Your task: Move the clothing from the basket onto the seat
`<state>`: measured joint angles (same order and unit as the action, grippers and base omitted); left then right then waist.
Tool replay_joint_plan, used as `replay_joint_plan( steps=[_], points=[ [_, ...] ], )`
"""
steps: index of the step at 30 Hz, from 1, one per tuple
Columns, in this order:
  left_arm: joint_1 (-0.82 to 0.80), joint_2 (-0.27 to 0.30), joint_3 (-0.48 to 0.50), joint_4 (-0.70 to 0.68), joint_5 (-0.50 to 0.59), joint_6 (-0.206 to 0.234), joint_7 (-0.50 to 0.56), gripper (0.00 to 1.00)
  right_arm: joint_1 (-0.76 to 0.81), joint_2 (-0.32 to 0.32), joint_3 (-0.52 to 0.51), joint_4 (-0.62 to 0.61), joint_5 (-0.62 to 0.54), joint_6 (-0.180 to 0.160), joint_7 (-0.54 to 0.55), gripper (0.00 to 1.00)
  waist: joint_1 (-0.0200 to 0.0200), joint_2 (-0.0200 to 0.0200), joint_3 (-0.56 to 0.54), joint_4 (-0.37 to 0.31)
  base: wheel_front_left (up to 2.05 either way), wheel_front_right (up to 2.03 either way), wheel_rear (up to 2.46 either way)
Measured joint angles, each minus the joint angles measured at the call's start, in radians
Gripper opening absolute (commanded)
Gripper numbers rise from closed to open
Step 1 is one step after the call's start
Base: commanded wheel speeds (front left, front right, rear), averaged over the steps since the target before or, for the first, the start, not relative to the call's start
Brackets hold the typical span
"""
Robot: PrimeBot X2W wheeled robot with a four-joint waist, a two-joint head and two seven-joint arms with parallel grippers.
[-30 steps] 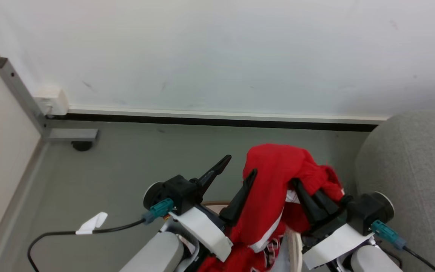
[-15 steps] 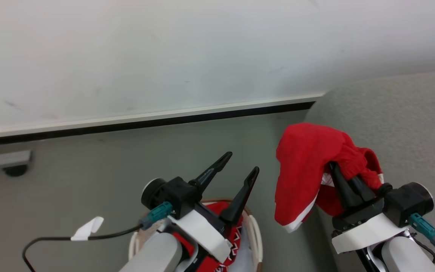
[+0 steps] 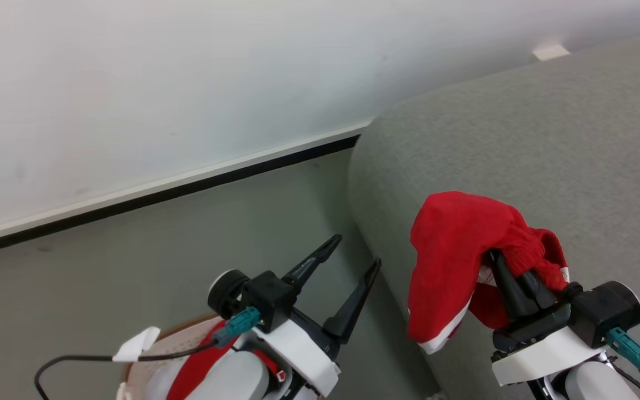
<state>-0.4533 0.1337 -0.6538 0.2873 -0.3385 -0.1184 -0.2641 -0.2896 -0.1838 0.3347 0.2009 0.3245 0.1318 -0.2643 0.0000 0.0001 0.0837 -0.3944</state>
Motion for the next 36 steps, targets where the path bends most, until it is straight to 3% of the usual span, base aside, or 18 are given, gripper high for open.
replay_joint_plan(
  steps=[7,13,21,27,36],
  points=[
    [0.006,-0.013,0.004,0.007,0.021,0.000,0.000,1.00,0.015,0.007,-0.010,-0.012,0.002,0.000,0.000,0.00,0.0000,0.0000,0.008,-0.085,0.00,0.00,0.00],
    [0.011,-0.020,0.010,0.007,0.031,0.000,0.000,1.00,0.026,0.015,-0.018,-0.020,0.002,0.000,0.000,0.00,0.0000,0.0000,0.021,-0.102,0.00,0.00,0.00],
    [0.008,-0.022,0.011,0.006,0.039,-0.006,0.000,1.00,0.012,0.007,-0.061,-0.028,-0.001,0.000,0.000,0.00,0.0000,0.0000,0.044,-0.077,0.00,0.00,0.00],
    [-0.034,0.005,0.020,0.001,0.046,-0.006,0.000,1.00,-0.097,-0.016,-0.126,-0.057,0.039,0.000,0.000,0.00,0.0000,0.0000,0.104,-0.039,0.00,0.00,0.00],
    [-0.122,0.064,0.026,-0.051,0.058,-0.009,0.018,1.00,-0.347,-0.133,-0.192,0.055,0.058,0.000,0.000,0.00,0.0001,0.0000,0.260,0.029,0.00,0.00,0.00]
  ],
)
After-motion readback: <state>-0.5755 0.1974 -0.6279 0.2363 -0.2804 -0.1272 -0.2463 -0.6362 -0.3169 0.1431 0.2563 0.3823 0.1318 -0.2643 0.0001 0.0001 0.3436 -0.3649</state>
